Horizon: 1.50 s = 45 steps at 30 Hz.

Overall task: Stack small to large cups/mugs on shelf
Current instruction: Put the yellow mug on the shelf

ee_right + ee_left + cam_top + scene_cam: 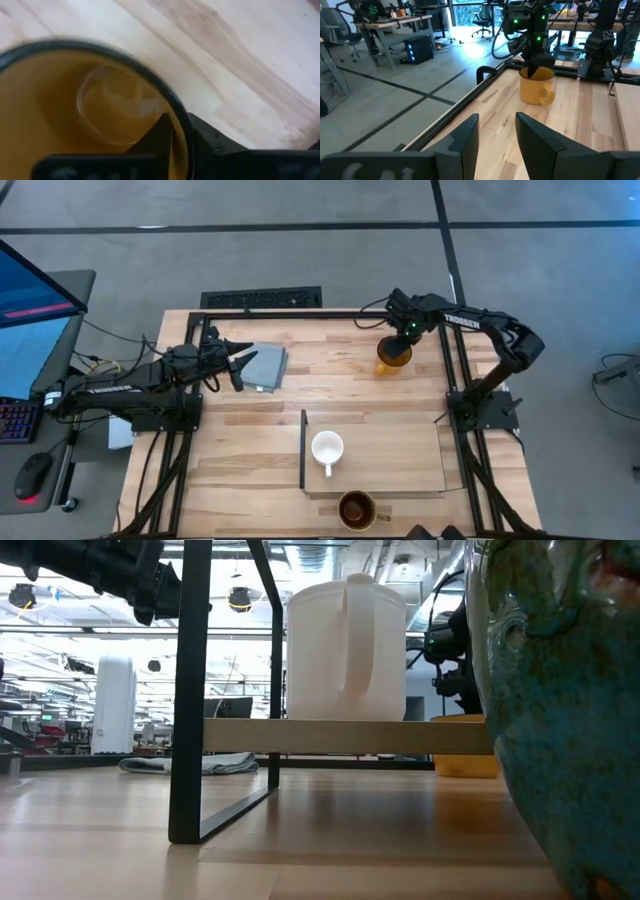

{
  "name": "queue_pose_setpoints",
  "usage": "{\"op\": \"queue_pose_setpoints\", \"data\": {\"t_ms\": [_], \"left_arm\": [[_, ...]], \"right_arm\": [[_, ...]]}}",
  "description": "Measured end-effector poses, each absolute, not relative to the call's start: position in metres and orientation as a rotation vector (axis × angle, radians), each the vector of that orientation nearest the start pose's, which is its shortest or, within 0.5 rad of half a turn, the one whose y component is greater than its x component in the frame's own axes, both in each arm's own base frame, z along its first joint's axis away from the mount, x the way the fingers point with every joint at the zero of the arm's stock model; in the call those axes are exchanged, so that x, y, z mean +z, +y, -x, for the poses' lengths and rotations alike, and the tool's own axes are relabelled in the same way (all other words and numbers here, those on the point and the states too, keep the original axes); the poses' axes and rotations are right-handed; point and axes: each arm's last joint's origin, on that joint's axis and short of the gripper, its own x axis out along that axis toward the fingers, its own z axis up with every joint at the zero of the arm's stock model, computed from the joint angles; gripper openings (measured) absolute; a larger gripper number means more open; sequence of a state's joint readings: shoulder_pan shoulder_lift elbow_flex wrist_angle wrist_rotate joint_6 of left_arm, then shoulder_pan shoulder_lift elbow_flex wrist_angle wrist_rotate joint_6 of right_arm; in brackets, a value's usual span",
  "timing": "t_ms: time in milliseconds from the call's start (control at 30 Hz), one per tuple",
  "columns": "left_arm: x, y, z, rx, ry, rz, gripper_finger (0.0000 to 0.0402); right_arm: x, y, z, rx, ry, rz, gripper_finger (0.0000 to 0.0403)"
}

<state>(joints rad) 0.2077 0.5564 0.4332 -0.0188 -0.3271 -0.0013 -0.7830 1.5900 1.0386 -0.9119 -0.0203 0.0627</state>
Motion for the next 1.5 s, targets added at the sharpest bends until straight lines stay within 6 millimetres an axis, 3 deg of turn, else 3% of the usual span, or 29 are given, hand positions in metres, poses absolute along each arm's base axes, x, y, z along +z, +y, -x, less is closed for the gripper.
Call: {"op": "queue_pose_setpoints", "data": {"t_ms": [100, 400, 733, 1100, 1333, 1500], "left_arm": [[0.259, 0.038, -0.136, 0.534, 0.143, -0.007, 0.0121], [0.259, 0.038, -0.136, 0.536, 0.136, 0.013, 0.0121], [0.259, 0.038, -0.136, 0.538, 0.129, 0.039, 0.0121], [0.259, 0.038, -0.136, 0.540, 0.120, 0.073, 0.0121], [0.259, 0.038, -0.136, 0.541, 0.120, 0.073, 0.0121], [0.259, 0.038, -0.136, 0.541, 0.123, 0.073, 0.0121]], "right_arm": [[0.199, -0.193, -0.196, -0.639, 1.338, -0.630, 0.0031], [0.210, -0.187, -0.192, -0.684, 1.330, -0.559, 0.0030], [0.233, -0.163, -0.192, -0.623, 1.293, -0.508, 0.0029], [0.294, -0.128, -0.204, -0.478, 1.275, -0.360, 0.0029], [0.339, -0.089, -0.217, -0.306, 1.275, -0.206, 0.0029], [0.354, -0.057, -0.223, -0.181, 1.275, -0.115, 0.0029]]}}
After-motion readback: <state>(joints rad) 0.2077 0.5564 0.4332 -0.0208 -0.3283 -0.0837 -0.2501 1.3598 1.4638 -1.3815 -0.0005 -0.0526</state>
